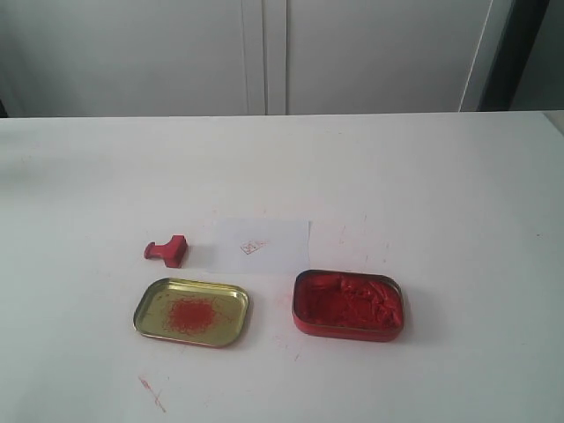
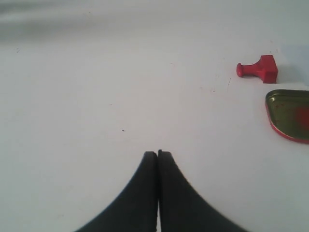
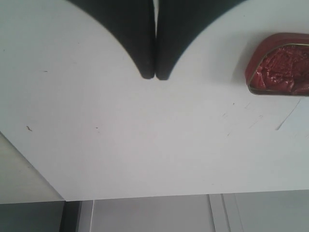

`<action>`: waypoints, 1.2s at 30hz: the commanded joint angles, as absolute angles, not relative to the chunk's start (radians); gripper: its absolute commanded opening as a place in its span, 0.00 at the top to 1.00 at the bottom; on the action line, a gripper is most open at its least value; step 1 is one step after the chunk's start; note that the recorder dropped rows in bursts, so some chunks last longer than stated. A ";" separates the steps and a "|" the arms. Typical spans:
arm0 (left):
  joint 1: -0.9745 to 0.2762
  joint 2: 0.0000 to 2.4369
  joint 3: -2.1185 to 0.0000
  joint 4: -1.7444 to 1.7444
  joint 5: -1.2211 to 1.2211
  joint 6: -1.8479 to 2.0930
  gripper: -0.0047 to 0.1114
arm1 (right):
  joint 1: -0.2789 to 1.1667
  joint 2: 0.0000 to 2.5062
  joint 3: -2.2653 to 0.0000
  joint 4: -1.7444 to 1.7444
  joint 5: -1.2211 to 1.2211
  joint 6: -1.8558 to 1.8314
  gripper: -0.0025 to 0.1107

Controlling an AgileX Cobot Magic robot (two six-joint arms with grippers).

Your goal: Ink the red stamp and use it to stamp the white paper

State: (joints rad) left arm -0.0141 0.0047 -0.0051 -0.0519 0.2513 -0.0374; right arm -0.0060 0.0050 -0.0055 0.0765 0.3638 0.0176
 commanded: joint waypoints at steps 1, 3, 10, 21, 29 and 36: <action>-0.012 0.000 0.000 -0.048 0.246 -0.045 0.96 | -0.011 0.000 0.000 0.077 0.350 0.023 0.98; -0.012 0.000 0.000 -0.048 0.246 -0.023 0.96 | -0.011 0.000 0.000 0.077 0.350 0.023 0.98; -0.012 0.000 0.000 -0.042 0.246 -0.018 0.96 | -0.011 0.000 0.000 0.077 0.350 0.023 0.98; -0.012 0.000 0.000 -0.024 0.246 -0.018 0.96 | -0.011 0.000 0.000 0.077 0.350 0.023 0.98; -0.012 0.000 0.000 -0.024 0.246 -0.018 0.96 | -0.011 0.000 0.000 0.077 0.350 0.023 0.98; -0.012 0.000 0.000 -0.024 0.246 -0.018 0.96 | -0.011 0.000 0.000 0.077 0.350 0.023 0.98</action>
State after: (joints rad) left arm -0.0141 0.0047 -0.0051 -0.0291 0.2513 -0.0186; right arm -0.0060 0.0050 -0.0055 0.0765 0.3638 0.0182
